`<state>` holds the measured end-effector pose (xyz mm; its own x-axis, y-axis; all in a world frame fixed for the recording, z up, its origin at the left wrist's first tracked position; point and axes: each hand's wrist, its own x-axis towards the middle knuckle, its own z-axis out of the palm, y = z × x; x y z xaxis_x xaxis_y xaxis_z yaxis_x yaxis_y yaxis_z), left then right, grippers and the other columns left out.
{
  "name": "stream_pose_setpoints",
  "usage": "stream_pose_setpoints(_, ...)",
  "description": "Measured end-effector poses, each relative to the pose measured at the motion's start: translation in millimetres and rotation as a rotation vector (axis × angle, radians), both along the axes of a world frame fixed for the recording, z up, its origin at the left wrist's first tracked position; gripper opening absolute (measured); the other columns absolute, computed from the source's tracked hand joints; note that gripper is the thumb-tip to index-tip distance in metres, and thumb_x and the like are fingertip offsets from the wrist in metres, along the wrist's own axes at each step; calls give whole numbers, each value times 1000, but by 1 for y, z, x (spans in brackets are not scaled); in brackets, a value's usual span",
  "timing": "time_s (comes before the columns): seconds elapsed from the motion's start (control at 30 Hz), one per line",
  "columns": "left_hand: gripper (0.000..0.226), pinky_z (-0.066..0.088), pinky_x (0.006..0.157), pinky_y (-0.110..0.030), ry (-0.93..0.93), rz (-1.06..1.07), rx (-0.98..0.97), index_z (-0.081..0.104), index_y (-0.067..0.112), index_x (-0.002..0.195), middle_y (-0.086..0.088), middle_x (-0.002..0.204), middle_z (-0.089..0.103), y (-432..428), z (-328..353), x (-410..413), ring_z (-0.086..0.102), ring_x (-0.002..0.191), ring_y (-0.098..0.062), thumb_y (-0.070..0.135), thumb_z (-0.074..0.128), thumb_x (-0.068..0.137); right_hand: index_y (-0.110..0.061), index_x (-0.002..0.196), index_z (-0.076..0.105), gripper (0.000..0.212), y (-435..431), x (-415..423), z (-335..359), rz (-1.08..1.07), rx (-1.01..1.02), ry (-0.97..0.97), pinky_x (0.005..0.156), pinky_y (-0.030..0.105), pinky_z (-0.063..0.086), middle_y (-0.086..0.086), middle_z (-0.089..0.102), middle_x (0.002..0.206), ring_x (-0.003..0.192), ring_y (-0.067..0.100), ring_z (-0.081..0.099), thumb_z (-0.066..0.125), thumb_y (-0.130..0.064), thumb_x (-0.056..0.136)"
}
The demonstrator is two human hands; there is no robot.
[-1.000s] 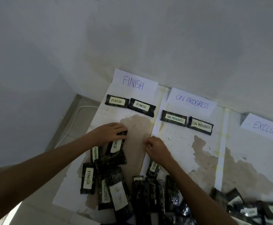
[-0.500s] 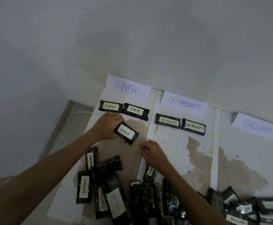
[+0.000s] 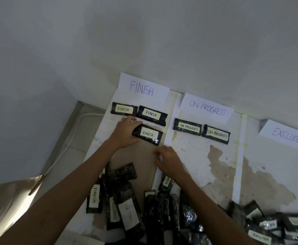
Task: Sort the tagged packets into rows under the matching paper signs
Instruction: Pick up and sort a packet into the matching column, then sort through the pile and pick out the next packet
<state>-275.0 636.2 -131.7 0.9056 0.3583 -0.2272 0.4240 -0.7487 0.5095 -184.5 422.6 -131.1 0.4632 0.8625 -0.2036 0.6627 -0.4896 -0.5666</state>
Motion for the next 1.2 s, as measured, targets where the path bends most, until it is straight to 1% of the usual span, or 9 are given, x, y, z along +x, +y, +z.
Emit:
stream_pose_setpoints(0.17, 53, 31, 100, -43, 17, 266, -5, 54, 18, 127, -9, 133, 43, -25, 8, -60, 38, 120, -30, 16, 66, 75, -10, 104, 63, 33, 18, -34, 14, 268, 59, 46, 81, 39, 49, 10, 62, 104, 94, 28, 55, 64, -9, 72)
stream_pose_setpoints(0.33, 45, 40, 94, -50, 42, 524, 82, 58, 13, 120, -16, 127, 50, -49, 3, -133, 45, 116, -38, 14, 67, 76, -15, 123, 55, 42, 26, -75, 7, 570, 12, -85, 91, 43, 43, 13, 54, 128, 112, 32, 49, 63, -23, 83)
stream_pose_setpoints(0.47, 49, 42, 97, -45, -12, 555, -49, 54, 8, 126, -17, 130, 46, -67, 5, -153, 45, 116, -36, 9, 67, 79, -10, 119, 56, 39, 18, -85, 4, 613, -39, -168, 83, 46, 48, 17, 56, 121, 105, 36, 51, 57, -22, 82)
stream_pose_setpoints(0.7, 42, 36, 105, -38, -55, 470, -181, 55, 9, 126, -12, 135, 41, -89, 6, -147, 40, 124, -28, 10, 62, 85, -6, 118, 53, 45, -6, -81, 11, 507, -129, -188, 87, 45, 46, 18, 59, 114, 101, 36, 53, 63, -12, 75)
stream_pose_setpoints(0.83, 34, 33, 106, -38, -66, 478, -243, 56, 10, 125, -11, 136, 42, -101, 9, -144, 40, 126, -28, 18, 52, 93, -5, 115, 57, 31, -18, -66, 24, 279, -175, 67, 80, 39, 48, 17, 62, 109, 96, 33, 57, 51, -9, 85)
stream_pose_setpoints(0.93, 42, 29, 104, -35, -54, 489, -248, 59, 11, 123, -13, 136, 46, -109, 15, -143, 41, 125, -30, 29, 42, 89, -7, 116, 59, 29, -28, -57, 32, 11, -153, 281, 68, 25, 45, 13, 64, 109, 86, 20, 56, 51, -10, 89)
stream_pose_setpoints(1.0, 47, 30, 103, -36, -51, 491, -215, 60, 12, 122, -13, 133, 49, -113, 17, -144, 43, 123, -31, 33, 41, 84, -7, 116, 59, 28, -33, -52, 37, -104, -128, 363, 64, 24, 45, 13, 64, 107, 79, 17, 56, 53, -11, 90)
stream_pose_setpoints(1.1, 46, 32, 102, -36, -101, 484, -181, 59, 12, 123, -10, 130, 50, -120, 24, -143, 44, 120, -28, 28, 48, 81, -6, 112, 60, 24, -40, -48, 46, -183, -96, 464, 59, 34, 54, 13, 65, 101, 67, 18, 59, 52, -10, 90)
stream_pose_setpoints(1.2, 40, 37, 92, -26, -189, 536, -346, 52, 12, 127, -4, 123, 51, -134, 41, -132, 48, 111, -17, 15, 56, 88, -4, 111, 60, 22, -47, -48, 54, -215, -80, 543, 50, 25, 51, 17, 65, 103, 62, 19, 62, 51, -8, 92)
